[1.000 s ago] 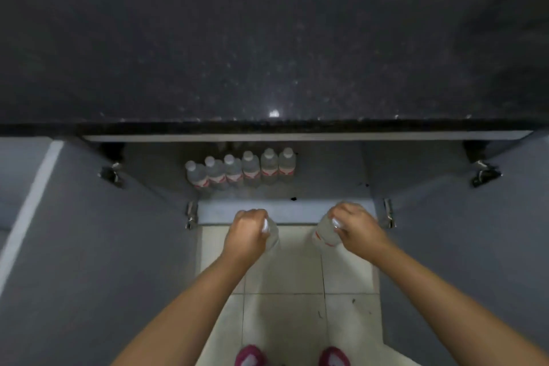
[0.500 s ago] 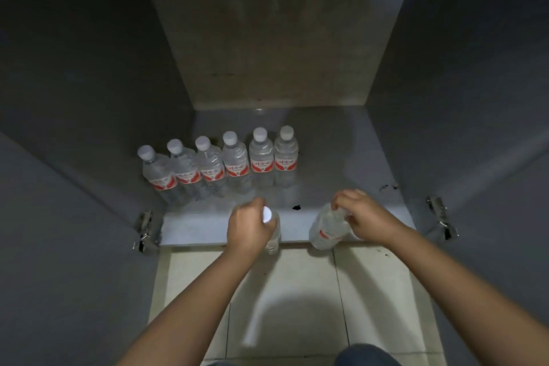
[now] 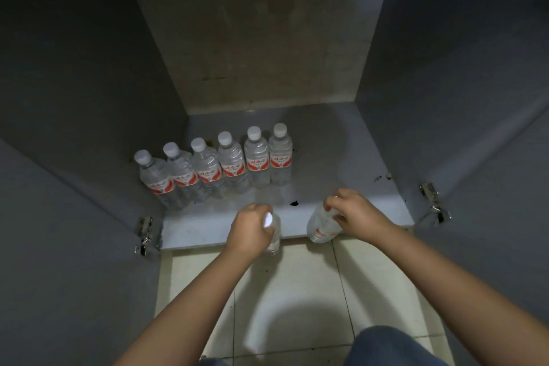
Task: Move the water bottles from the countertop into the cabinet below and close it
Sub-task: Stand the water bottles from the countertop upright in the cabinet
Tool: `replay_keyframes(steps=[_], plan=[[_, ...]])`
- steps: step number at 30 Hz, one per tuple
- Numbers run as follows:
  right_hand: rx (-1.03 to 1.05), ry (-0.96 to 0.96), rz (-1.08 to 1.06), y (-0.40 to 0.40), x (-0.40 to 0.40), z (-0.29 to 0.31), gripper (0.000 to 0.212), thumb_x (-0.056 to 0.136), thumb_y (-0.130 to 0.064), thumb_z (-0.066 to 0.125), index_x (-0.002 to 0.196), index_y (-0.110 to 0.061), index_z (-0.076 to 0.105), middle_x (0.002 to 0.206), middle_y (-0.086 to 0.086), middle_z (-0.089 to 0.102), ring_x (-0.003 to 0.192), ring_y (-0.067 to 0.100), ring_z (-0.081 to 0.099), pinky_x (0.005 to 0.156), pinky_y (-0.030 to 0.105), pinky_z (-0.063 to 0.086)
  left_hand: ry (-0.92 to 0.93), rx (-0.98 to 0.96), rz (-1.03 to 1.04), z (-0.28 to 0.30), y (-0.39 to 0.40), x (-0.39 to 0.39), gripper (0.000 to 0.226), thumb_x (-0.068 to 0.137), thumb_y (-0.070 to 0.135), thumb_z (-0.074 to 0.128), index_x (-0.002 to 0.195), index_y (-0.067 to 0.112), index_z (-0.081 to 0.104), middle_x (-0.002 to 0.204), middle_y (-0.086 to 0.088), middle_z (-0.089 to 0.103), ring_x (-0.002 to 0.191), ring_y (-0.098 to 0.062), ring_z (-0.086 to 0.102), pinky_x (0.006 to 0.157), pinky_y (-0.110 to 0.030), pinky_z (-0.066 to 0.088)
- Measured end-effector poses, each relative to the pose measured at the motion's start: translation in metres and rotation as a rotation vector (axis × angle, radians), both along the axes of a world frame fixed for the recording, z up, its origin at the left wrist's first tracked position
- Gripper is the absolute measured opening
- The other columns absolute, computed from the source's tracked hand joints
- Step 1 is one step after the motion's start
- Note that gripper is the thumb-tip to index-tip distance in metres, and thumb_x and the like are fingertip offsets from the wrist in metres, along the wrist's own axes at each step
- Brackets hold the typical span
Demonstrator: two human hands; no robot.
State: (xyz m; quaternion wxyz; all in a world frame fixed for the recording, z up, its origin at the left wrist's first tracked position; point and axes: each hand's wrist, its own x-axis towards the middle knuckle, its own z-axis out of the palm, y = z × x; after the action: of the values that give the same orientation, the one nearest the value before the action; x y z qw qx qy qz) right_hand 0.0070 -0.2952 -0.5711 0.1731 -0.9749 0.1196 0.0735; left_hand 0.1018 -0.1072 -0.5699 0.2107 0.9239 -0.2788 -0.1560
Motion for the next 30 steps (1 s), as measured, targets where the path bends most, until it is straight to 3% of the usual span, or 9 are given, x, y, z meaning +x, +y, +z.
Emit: replay_keyframes(steps=[5, 8, 10, 13, 15, 18, 24, 26, 30], plan=[[-0.007, 0.039, 0.073, -0.021, 0.010, 0.012, 0.027, 0.082, 0.007, 0.053, 0.107, -0.003, 0.059, 0.117, 0.015, 0.052, 0.112, 0.030, 0.049, 0.091, 0.034, 0.044, 0.024, -0.001, 0.114, 0.006, -0.003, 0.009, 0.032, 0.088, 0.014, 0.061, 0.119, 0.005, 0.057, 0.121, -0.014, 0.063, 0.111, -0.029, 0.058, 0.083, -0.026, 0.045], [-0.032, 0.011, 0.151, -0.031, 0.022, 0.020, 0.029, 0.078, 0.014, 0.050, 0.100, -0.001, 0.060, 0.118, 0.015, 0.052, 0.110, 0.030, 0.050, 0.087, 0.032, 0.044, 0.108, -0.168, 0.377, 0.006, -0.017, 0.013, 0.028, 0.087, 0.017, 0.064, 0.111, 0.005, 0.058, 0.111, -0.016, 0.066, 0.107, -0.032, 0.059, 0.078, -0.030, 0.045], [-0.079, 0.020, 0.215, -0.033, 0.028, 0.024, 0.028, 0.080, 0.012, 0.049, 0.102, 0.000, 0.059, 0.121, 0.015, 0.051, 0.112, 0.029, 0.047, 0.088, 0.031, 0.041, 0.220, -0.317, 0.585, 0.003, -0.025, 0.017, 0.019, 0.084, 0.017, 0.068, 0.093, 0.010, 0.053, 0.103, -0.016, 0.064, 0.102, -0.034, 0.061, 0.078, -0.030, 0.048], [-0.132, 0.073, 0.246, -0.038, 0.032, 0.023, 0.031, 0.084, 0.009, 0.046, 0.112, -0.002, 0.055, 0.128, 0.013, 0.047, 0.118, 0.027, 0.043, 0.092, 0.030, 0.037, 0.416, -0.540, 0.851, -0.003, -0.032, 0.027, 0.030, 0.082, 0.020, 0.071, 0.084, 0.012, 0.042, 0.113, -0.020, 0.060, 0.090, -0.030, 0.059, 0.090, -0.042, 0.055], [-0.125, 0.072, 0.227, -0.043, 0.032, 0.018, 0.034, 0.083, 0.010, 0.046, 0.114, -0.002, 0.054, 0.129, 0.014, 0.045, 0.119, 0.029, 0.042, 0.093, 0.031, 0.037, 0.408, -0.506, 0.806, -0.006, -0.032, 0.031, 0.025, 0.084, 0.022, 0.069, 0.097, 0.010, 0.051, 0.121, -0.019, 0.055, 0.097, -0.031, 0.056, 0.095, -0.044, 0.053], [-0.082, 0.048, 0.172, -0.049, 0.034, 0.009, 0.032, 0.084, 0.004, 0.051, 0.116, -0.002, 0.051, 0.133, 0.014, 0.042, 0.122, 0.030, 0.041, 0.098, 0.032, 0.037, 0.259, -0.290, 0.530, -0.010, -0.028, 0.036, 0.039, 0.088, 0.021, 0.063, 0.123, 0.008, 0.054, 0.129, -0.019, 0.050, 0.118, -0.035, 0.050, 0.102, -0.040, 0.047], [-0.006, -0.060, -0.034, -0.036, 0.040, -0.006, 0.045, 0.094, -0.013, 0.046, 0.137, -0.004, 0.035, 0.154, 0.015, 0.019, 0.136, 0.031, 0.032, 0.110, 0.031, 0.030, 0.124, -0.117, 0.282, -0.008, -0.032, 0.043, 0.040, 0.089, 0.016, 0.060, 0.126, 0.003, 0.053, 0.128, -0.021, 0.053, 0.115, -0.034, 0.054, 0.095, -0.038, 0.048], [0.008, -0.092, -0.121, -0.031, 0.043, -0.010, 0.044, 0.095, -0.014, 0.043, 0.138, -0.008, 0.034, 0.154, 0.015, 0.017, 0.132, 0.034, 0.038, 0.106, 0.034, 0.036, 0.106, -0.086, 0.264, -0.008, -0.034, 0.043, 0.039, 0.089, 0.019, 0.061, 0.124, 0.003, 0.055, 0.124, -0.019, 0.057, 0.112, -0.033, 0.056, 0.094, -0.038, 0.049], [-0.015, -0.172, -0.306, -0.026, 0.047, -0.006, 0.030, 0.095, -0.017, 0.046, 0.122, -0.006, 0.052, 0.130, 0.025, 0.045, 0.108, 0.039, 0.054, 0.084, 0.036, 0.046, 0.138, -0.185, 0.469, -0.008, -0.037, 0.042, 0.046, 0.083, 0.026, 0.069, 0.120, 0.002, 0.053, 0.122, -0.016, 0.061, 0.112, -0.034, 0.058, 0.091, -0.037, 0.050]])
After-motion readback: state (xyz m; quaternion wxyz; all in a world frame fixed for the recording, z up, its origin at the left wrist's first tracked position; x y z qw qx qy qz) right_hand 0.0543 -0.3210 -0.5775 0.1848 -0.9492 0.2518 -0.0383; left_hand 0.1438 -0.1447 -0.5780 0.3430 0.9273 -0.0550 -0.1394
